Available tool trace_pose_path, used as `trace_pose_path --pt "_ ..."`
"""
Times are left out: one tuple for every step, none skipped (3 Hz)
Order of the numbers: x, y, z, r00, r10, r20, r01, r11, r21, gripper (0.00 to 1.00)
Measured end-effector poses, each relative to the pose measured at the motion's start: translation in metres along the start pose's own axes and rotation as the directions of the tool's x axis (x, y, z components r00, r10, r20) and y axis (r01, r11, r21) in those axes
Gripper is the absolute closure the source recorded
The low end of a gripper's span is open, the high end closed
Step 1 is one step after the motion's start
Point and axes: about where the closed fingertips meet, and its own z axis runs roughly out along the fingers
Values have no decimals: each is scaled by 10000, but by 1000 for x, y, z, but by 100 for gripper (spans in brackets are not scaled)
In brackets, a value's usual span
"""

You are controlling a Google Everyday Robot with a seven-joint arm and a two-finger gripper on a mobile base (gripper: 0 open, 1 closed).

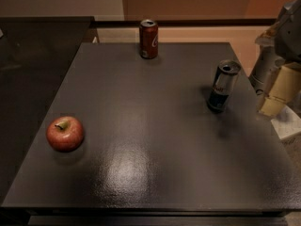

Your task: Knock redbull can over

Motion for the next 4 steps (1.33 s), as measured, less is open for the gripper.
trace_pose_path --pt "-2 -13 7 9992 86 395 -91 9999 126 0" --pt "0 -27 19 9943 237 1041 -269 9992 297 0" --pt "5 -43 25 9845 497 1683 -607 9963 608 0" --pt "8 -55 34 9691 760 2347 -956 9927 735 0"
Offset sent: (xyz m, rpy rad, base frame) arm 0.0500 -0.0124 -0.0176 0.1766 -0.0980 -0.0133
